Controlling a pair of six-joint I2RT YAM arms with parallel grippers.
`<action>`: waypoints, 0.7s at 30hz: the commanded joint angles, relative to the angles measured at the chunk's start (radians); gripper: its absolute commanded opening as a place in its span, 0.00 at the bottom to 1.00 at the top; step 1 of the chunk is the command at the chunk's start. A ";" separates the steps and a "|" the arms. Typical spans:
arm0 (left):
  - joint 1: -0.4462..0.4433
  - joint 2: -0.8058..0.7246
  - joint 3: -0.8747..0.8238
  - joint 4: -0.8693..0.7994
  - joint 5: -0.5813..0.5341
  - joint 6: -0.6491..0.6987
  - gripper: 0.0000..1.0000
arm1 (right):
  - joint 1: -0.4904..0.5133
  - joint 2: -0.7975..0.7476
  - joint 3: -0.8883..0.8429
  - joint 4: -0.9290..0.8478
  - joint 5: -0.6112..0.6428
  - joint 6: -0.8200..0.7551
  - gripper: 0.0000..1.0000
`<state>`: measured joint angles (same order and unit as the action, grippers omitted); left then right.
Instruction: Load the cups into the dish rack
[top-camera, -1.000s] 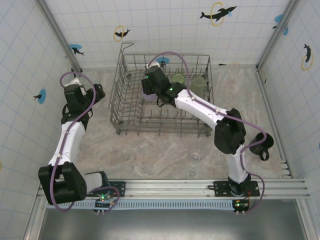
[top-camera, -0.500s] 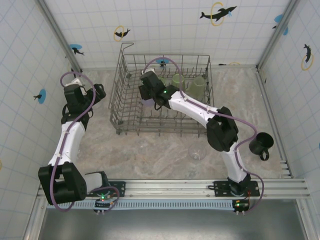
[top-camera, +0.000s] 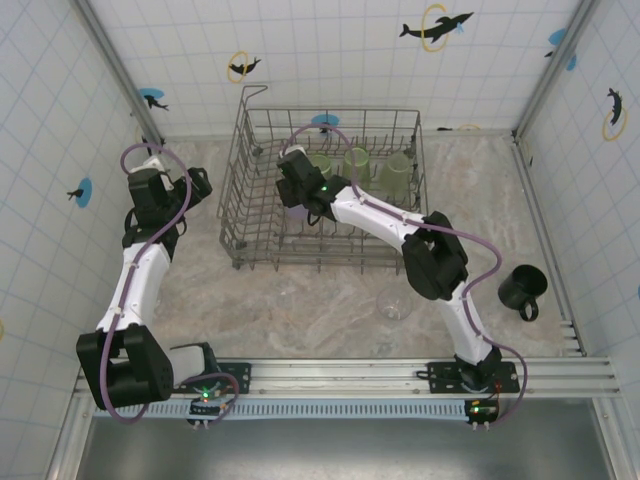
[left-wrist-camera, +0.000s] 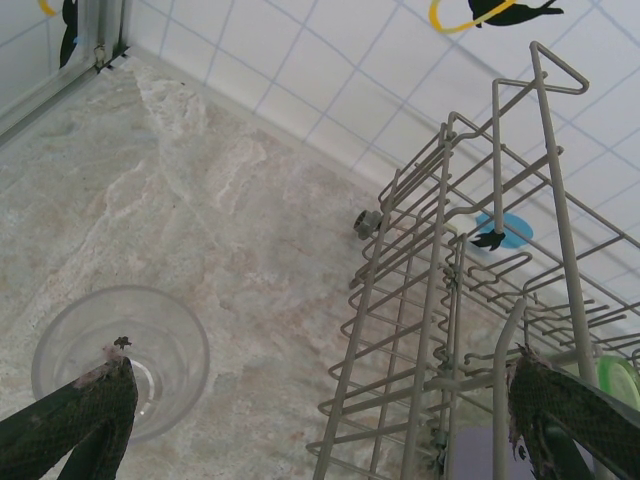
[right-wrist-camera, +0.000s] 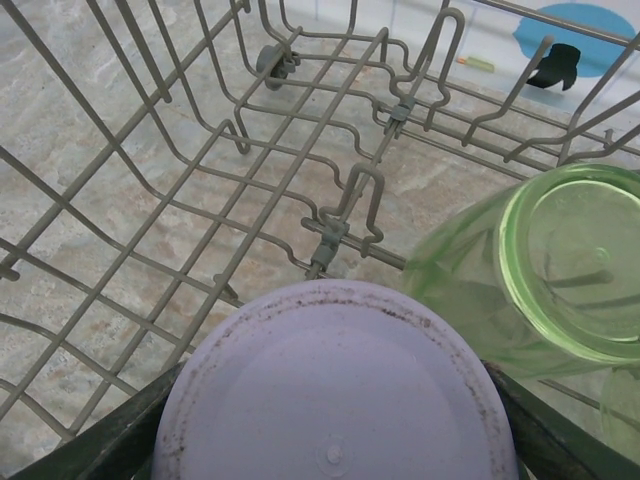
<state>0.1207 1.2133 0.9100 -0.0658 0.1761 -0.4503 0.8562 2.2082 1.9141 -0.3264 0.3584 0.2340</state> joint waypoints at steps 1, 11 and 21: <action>0.006 -0.019 0.010 0.020 0.022 -0.012 0.97 | 0.007 0.028 0.054 0.035 -0.021 -0.001 0.67; 0.007 -0.019 0.009 0.021 0.025 -0.011 0.97 | 0.007 0.011 0.056 0.020 -0.041 0.026 0.84; 0.007 -0.024 0.010 0.020 0.024 -0.011 0.97 | 0.012 -0.058 0.056 -0.016 -0.058 0.062 0.86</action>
<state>0.1207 1.2133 0.9100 -0.0658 0.1909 -0.4503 0.8585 2.2074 1.9141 -0.3244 0.3050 0.2764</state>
